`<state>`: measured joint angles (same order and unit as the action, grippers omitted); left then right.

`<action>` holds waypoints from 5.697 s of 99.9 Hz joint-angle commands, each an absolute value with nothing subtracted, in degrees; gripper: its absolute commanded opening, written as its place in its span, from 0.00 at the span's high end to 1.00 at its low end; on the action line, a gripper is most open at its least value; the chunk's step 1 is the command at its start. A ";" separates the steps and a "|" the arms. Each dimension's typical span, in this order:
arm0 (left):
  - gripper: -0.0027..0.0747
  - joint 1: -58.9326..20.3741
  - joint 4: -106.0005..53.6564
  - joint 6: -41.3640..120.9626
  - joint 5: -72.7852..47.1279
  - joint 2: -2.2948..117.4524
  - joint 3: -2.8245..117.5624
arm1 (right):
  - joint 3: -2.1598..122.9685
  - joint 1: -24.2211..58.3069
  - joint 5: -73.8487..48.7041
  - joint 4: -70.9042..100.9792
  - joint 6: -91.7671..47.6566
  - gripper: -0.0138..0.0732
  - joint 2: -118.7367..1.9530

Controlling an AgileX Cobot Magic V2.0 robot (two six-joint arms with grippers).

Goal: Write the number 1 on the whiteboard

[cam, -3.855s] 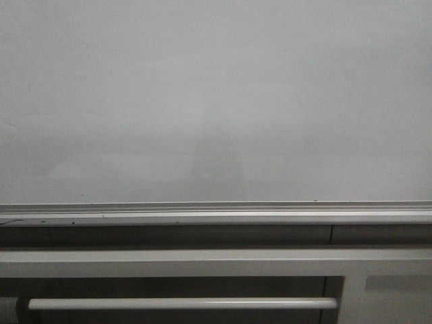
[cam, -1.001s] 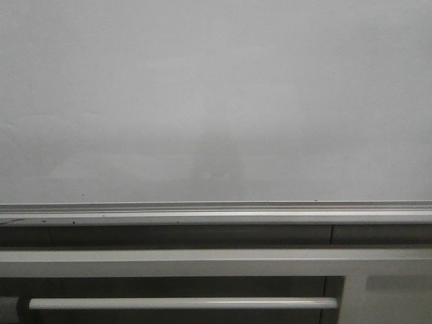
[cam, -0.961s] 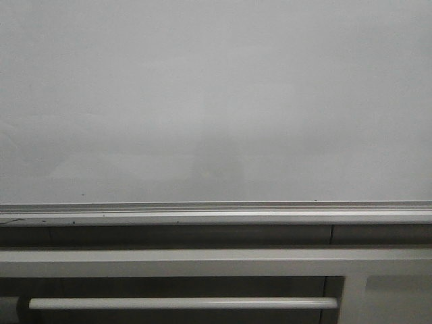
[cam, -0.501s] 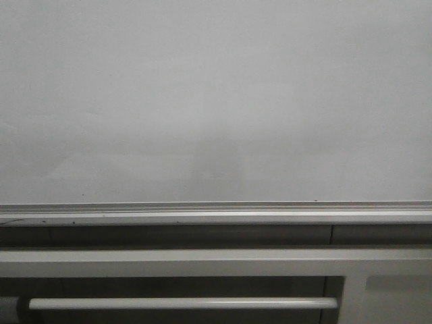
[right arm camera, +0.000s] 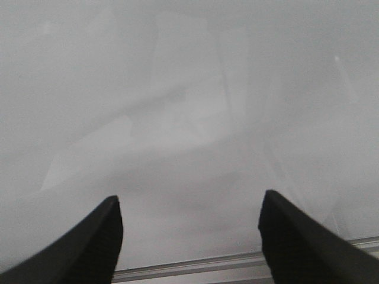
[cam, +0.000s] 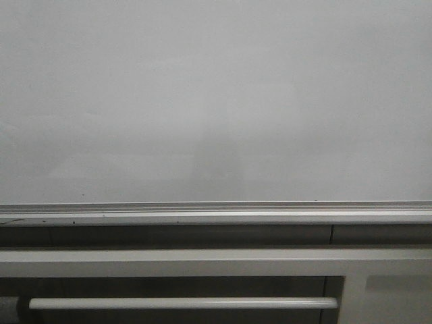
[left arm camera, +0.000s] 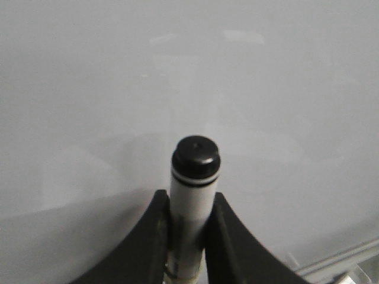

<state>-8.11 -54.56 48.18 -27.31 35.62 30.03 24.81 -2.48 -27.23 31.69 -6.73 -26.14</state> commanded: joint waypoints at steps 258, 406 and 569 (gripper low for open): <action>0.99 -14.92 -89.58 80.69 -66.01 43.89 34.27 | 61.50 45.10 -43.36 91.65 -81.21 0.34 -70.67; 0.37 -14.31 -82.63 80.20 -58.79 43.54 34.27 | 61.50 43.15 -44.41 83.60 -81.21 0.92 -69.57; 0.37 3.69 -79.58 74.28 -58.94 31.03 34.27 | 48.69 64.54 -5.06 57.24 -93.80 0.90 -55.26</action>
<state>3.50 -75.44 74.80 -59.09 30.83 32.39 46.74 64.54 -8.60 57.86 -92.18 -55.97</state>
